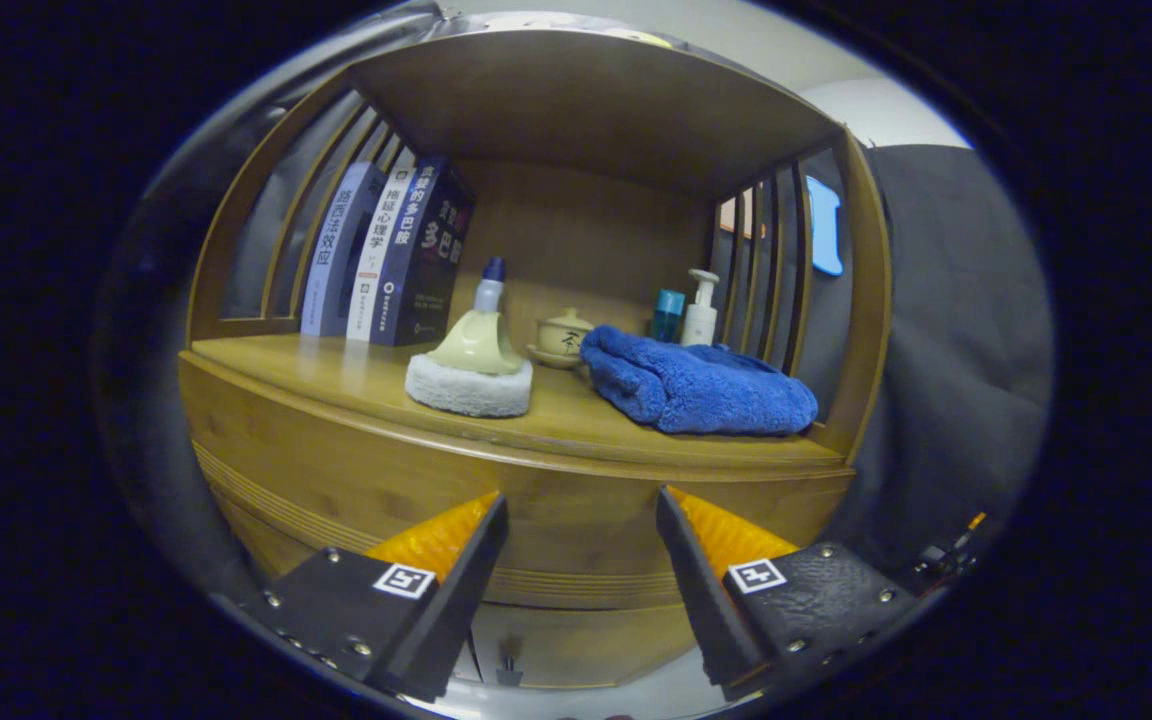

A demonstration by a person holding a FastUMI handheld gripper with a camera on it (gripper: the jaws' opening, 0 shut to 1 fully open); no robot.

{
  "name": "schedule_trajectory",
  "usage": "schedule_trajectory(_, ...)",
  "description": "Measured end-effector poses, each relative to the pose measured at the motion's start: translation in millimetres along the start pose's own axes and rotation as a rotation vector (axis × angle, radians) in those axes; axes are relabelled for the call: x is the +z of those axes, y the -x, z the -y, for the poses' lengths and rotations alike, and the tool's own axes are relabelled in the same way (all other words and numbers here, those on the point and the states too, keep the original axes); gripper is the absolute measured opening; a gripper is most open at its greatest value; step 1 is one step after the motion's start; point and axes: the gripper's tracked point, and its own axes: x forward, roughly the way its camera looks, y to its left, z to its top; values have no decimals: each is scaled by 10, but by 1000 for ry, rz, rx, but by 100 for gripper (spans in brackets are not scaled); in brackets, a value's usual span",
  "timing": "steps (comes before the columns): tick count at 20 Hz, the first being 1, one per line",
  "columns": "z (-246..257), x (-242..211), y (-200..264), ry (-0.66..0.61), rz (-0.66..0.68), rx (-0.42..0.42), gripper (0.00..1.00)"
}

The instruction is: Pull open the drawer, take out the items inside it, and place them on the countertop above the cabinet.

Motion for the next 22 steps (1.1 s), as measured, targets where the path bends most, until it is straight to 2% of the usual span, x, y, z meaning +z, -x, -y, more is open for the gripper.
schedule_trajectory(17, 24, 0, 18, 12, 5, 7, 91)
schedule_trajectory(22, 190, 163, 72, -32, 50, 4, 91)
